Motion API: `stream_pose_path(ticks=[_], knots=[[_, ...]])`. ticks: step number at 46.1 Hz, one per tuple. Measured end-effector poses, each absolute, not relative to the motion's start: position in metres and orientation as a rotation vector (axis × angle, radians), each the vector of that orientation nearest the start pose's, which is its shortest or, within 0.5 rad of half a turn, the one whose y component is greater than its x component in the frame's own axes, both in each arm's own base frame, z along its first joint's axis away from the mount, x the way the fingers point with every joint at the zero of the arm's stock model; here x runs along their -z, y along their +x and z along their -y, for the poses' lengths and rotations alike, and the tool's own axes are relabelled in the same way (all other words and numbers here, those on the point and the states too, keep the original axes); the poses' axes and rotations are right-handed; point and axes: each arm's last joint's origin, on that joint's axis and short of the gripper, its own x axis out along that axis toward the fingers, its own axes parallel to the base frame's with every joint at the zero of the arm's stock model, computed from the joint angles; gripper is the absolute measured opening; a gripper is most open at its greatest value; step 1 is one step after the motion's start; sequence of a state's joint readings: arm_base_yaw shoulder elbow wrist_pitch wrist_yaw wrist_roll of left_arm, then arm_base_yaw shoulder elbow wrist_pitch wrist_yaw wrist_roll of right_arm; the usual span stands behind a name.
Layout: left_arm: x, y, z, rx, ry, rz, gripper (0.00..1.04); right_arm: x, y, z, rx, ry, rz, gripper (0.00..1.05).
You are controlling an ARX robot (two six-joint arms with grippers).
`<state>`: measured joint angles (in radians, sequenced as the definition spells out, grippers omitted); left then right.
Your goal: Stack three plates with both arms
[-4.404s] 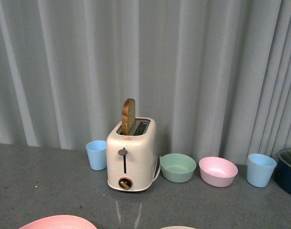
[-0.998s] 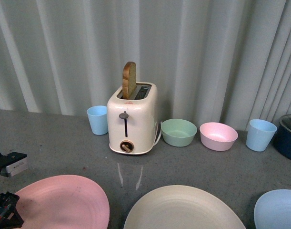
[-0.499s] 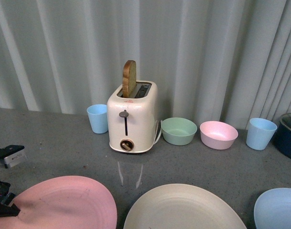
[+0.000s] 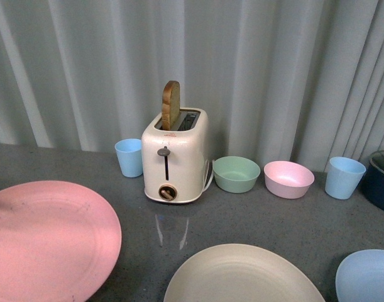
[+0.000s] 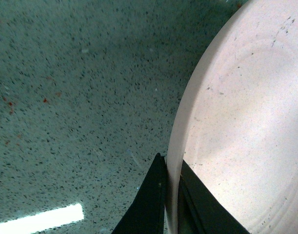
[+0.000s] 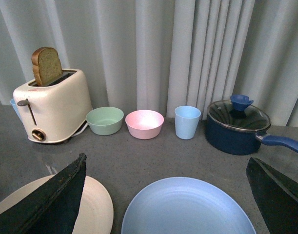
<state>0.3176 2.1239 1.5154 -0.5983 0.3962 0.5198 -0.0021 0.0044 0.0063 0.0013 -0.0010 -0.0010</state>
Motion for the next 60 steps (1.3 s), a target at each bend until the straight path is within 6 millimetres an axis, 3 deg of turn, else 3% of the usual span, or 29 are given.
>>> stream_pose_path(ticks=[13,25,44,55,60], knots=[[-0.174,0.418,-0.119,0.360,0.065,-1.017,0.04,-0.165,0.098,0.000,0.001,-0.001,0.003,0.97],[-0.186,0.420,-0.093,0.407,0.014,-1.007,0.04,-0.165,0.098,0.000,0.001,-0.001,0.003,0.97],[-0.161,0.404,0.043,0.643,-0.045,-1.078,0.04,-0.165,0.098,0.000,0.001,-0.001,0.003,0.97],[-0.153,0.403,0.098,0.694,-0.051,-1.099,0.04,-0.165,0.098,0.000,0.001,-0.001,0.003,0.97],[-0.143,0.404,0.111,0.698,-0.053,-1.119,0.04,-0.165,0.098,0.000,0.001,-0.001,0.003,0.97]])
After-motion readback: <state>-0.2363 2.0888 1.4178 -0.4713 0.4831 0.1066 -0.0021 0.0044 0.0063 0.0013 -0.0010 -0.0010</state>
